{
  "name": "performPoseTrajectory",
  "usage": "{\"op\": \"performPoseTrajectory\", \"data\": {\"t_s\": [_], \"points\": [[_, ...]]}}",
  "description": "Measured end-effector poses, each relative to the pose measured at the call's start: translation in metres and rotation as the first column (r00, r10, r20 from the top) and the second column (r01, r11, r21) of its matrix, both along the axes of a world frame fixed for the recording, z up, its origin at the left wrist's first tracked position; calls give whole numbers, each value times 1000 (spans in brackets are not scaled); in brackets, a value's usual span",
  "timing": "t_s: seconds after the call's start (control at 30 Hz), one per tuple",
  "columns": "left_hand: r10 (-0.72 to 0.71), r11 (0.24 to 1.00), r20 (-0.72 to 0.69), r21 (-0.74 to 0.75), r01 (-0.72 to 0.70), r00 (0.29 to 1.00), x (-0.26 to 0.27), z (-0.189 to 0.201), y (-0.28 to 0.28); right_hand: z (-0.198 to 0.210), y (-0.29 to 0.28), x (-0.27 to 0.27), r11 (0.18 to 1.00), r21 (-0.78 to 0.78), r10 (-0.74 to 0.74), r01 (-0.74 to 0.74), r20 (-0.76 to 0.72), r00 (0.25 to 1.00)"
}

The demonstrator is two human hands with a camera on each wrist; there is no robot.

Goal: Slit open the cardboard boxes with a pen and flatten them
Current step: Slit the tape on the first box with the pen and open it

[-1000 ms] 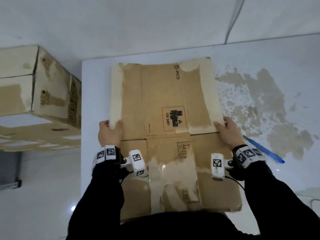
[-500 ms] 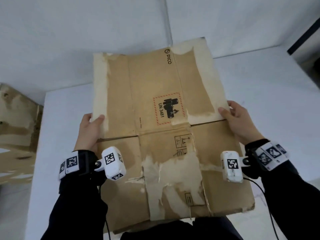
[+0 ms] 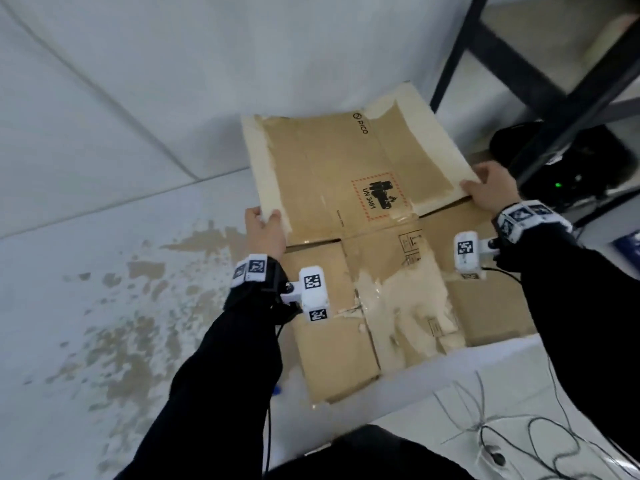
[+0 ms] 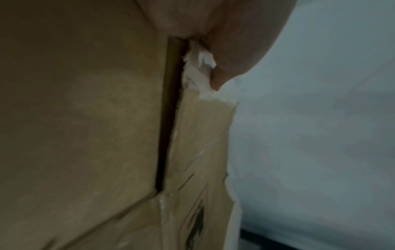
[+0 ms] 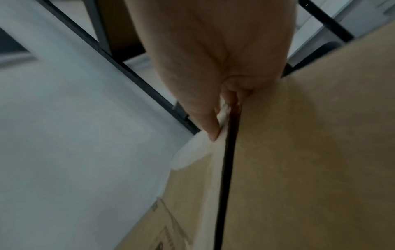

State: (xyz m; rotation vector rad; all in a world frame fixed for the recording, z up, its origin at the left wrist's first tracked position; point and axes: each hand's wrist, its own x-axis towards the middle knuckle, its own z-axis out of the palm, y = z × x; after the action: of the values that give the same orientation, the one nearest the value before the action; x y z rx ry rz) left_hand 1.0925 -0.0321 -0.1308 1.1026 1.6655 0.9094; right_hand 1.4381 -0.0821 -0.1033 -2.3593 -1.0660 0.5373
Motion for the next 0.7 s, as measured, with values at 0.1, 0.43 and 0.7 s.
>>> {"op": "performPoseTrajectory", "data": {"t_s": [0.1, 0.43, 0.7], "points": [[24, 997, -16, -67, -25, 1000, 38, -18, 9, -20, -4, 13, 997, -66, 36, -35, 22, 999], [-300, 953, -397, -151, 261, 867, 84, -83, 9, -125, -55, -43, 803, -518, 288, -295, -95, 953], [-672, 705, -632, -388, 594, 386, 64, -109, 6, -133, -59, -43, 839, -501, 256, -214, 15, 967]]}}
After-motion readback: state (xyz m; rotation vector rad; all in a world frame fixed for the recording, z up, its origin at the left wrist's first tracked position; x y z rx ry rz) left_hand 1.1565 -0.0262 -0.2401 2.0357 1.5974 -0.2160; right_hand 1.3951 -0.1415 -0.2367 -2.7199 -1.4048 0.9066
